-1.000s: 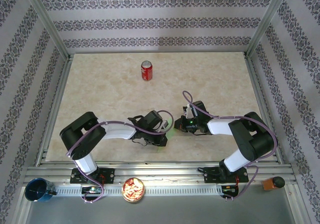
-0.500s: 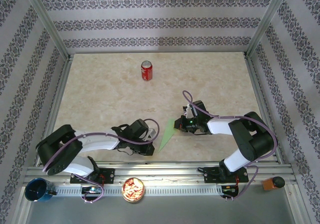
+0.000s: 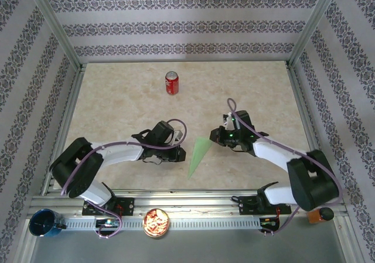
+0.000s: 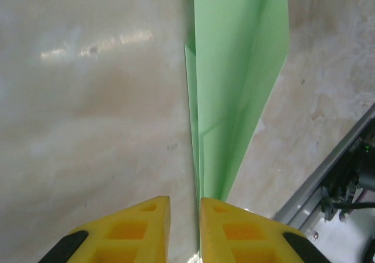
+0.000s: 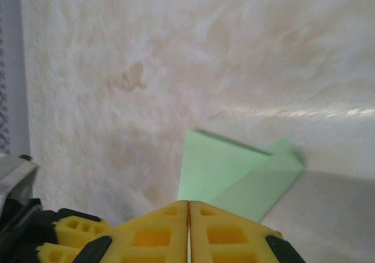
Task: Fold a paper plane with a square sheet of paper (pick it up from the middle)
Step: Fold the wing for the fifth time at the center of the table.
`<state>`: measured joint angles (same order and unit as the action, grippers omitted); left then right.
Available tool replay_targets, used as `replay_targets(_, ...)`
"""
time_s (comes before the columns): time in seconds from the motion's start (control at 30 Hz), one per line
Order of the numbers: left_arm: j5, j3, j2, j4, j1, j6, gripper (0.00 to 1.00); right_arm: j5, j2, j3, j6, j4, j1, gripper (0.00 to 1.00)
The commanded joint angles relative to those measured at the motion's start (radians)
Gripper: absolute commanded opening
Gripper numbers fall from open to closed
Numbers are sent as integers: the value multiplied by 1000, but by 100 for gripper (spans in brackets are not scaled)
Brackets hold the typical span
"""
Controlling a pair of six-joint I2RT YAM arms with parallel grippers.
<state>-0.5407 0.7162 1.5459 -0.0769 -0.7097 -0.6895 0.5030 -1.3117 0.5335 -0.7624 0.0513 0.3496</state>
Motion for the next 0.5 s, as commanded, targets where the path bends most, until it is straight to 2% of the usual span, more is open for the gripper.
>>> replay_targets(0.0, 4, 47, 57, 7, 16, -19, 22, -17, 59, -79, -23, -54, -53, 11)
replay_targets(0.27, -114, 77, 163, 94, 16, -51, 25, 47, 88, -154, -49, -22, -75, 11)
replay_targets(0.47, -152, 81, 187, 125, 16, -62, 27, 57, 79, -168, -54, -8, -72, 12)
